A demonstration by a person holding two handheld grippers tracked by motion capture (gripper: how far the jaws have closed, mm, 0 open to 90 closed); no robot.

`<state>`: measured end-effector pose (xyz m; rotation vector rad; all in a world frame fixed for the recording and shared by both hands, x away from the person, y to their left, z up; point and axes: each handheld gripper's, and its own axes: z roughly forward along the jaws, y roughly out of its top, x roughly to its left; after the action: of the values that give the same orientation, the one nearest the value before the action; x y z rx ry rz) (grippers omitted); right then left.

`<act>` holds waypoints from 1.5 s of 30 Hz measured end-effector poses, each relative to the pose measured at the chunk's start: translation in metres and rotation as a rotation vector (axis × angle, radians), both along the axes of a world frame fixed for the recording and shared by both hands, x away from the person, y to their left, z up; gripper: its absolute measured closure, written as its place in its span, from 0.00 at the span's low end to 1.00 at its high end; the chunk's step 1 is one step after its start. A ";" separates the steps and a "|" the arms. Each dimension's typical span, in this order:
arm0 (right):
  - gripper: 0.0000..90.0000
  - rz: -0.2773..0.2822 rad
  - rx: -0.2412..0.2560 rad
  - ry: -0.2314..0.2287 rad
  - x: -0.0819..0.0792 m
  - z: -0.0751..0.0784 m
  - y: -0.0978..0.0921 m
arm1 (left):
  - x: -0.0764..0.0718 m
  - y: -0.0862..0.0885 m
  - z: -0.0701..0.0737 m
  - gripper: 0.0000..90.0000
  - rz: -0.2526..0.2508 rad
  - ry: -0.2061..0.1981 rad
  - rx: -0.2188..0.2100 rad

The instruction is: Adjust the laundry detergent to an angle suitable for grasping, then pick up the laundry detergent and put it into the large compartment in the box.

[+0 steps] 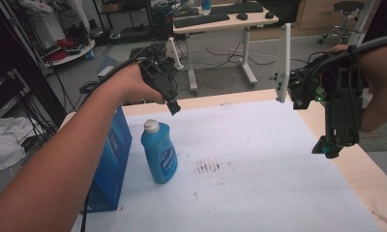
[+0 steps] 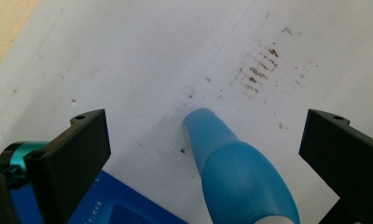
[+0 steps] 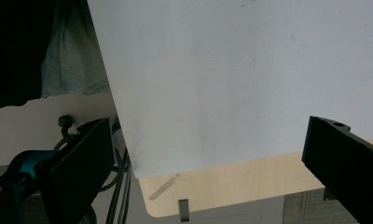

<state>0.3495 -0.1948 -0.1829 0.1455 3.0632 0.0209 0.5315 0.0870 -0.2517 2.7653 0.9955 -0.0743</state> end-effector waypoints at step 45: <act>0.02 -0.003 0.018 -0.020 0.002 0.002 -0.002 | -0.010 -0.003 0.004 0.02 0.015 -0.012 0.002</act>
<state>0.3518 -0.1969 -0.1806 0.1495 3.0431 0.0500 0.5219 0.0841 -0.2475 2.7564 1.0135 -0.0540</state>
